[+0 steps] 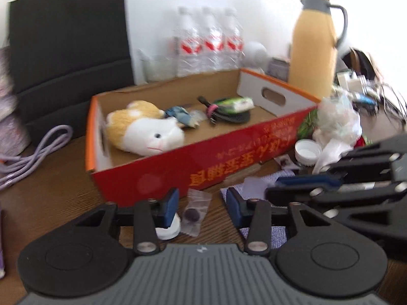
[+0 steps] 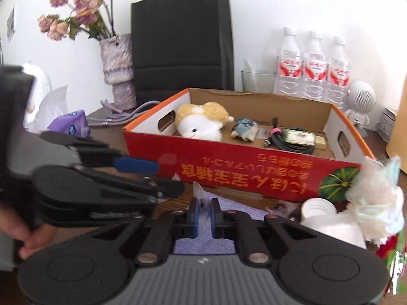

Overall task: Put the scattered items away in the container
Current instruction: 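Grasp a small clear wrapper with the left tool while the right tool grasps another, then carry both wrappers over the box and open both tools, then reach both tools toward the white round caps on the table, then grasp a white round cap with the left tool while the right tool grasps another, then carry both white caps into the box and open both tools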

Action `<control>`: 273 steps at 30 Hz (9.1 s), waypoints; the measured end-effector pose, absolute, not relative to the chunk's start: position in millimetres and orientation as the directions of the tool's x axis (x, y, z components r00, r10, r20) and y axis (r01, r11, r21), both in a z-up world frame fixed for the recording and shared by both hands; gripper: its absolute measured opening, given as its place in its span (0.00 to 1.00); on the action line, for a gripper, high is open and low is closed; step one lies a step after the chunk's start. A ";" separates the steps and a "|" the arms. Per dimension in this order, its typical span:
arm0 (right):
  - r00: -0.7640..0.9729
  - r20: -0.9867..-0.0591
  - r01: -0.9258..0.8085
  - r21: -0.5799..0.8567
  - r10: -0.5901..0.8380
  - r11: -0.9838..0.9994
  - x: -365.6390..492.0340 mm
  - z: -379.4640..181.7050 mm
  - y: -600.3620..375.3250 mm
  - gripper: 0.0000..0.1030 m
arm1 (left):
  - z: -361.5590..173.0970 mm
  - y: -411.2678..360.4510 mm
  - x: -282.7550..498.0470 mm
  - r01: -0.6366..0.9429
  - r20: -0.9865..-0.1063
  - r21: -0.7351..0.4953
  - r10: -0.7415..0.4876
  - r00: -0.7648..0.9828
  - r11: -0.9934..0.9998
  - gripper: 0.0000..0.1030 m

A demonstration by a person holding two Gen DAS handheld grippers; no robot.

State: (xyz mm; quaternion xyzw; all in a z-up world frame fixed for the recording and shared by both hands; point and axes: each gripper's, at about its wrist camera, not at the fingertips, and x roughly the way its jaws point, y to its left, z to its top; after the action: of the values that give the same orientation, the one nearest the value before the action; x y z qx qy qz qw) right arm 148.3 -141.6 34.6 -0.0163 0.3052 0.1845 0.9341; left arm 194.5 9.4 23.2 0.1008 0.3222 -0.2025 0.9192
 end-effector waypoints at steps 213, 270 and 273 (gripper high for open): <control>0.913 -0.327 -0.290 -0.103 0.243 0.951 165.2 167.7 -202.0 0.37 | 159.7 -30.6 187.7 0.204 -0.314 -0.054 -0.210 0.926 0.978 0.27; 0.851 -0.461 -0.262 0.041 0.251 0.964 171.5 178.8 -207.4 0.77 | 165.7 -28.1 159.2 -0.065 -0.511 -0.065 0.023 0.859 0.996 1.00; 0.868 -0.429 -0.242 0.079 0.252 0.967 136.9 169.2 -213.1 0.77 | 159.3 -29.7 123.7 -0.063 -0.455 -0.035 0.040 0.889 0.997 1.00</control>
State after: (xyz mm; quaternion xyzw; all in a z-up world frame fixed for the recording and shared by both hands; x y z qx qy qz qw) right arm 136.9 -213.1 169.2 0.0114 0.2233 0.1278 0.9663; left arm 123.7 -29.7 159.3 -0.0245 0.2336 0.0266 0.9717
